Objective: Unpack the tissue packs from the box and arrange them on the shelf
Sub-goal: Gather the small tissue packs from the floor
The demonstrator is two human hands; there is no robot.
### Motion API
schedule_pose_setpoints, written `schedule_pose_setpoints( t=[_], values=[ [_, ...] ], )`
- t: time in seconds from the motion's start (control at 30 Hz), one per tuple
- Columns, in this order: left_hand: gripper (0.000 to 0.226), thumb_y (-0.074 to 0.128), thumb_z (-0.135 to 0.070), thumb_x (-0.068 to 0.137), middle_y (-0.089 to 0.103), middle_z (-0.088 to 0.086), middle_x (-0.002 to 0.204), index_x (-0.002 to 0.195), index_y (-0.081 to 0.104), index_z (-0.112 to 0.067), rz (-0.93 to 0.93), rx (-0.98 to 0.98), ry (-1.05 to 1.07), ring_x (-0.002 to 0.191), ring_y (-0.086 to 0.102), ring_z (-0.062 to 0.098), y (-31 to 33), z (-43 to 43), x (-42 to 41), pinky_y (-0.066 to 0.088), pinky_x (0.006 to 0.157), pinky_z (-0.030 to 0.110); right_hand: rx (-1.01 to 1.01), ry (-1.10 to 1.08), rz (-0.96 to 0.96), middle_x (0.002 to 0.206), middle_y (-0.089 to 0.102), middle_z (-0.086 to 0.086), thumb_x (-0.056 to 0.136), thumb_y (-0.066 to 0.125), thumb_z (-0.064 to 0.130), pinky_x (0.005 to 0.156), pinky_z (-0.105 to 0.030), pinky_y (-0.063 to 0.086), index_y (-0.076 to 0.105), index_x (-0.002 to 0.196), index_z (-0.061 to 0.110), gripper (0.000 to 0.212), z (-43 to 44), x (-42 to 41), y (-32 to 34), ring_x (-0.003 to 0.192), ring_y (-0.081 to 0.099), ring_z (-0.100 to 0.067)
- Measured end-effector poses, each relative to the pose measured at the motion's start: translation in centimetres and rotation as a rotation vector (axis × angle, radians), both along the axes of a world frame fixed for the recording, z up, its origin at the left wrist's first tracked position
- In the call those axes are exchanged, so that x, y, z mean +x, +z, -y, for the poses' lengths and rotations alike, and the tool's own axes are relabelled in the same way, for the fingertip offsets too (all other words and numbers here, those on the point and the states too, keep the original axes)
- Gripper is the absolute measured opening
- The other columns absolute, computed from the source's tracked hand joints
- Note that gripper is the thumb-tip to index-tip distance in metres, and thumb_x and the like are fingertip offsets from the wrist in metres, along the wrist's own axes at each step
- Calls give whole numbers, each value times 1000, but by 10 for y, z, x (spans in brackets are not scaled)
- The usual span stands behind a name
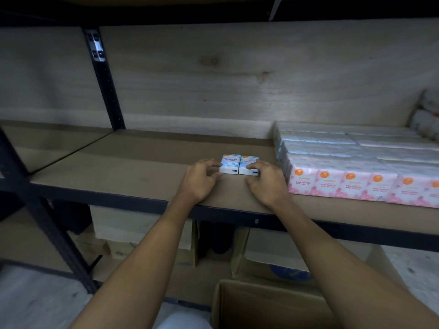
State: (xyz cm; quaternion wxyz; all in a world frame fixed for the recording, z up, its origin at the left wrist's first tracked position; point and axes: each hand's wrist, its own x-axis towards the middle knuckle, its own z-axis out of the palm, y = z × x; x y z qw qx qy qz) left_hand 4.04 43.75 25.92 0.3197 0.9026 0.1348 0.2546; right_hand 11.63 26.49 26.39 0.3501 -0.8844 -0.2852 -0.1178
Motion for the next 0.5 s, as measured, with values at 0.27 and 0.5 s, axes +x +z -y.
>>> schedule_pose_setpoints(
  t=[0.27,0.5],
  values=[
    [27,62,-22,91,62,0,128,117,67,-18,4,88,8,123,52,15,-3,7,-74,32,103,18,-48,74,45,125,64,-3,85,63,24,97,-30,43,67,117,24,32,-1,-72,2,118,54,-23],
    [28,60,-23,91,64,0,125,118,67,-19,9,149,108,121,53,15,-23,-10,-156,36,98,21,-55,290,152,122,65,-6,86,61,13,103,-28,32,69,114,14,29,-34,-155,-18,119,49,-24]
  ],
)
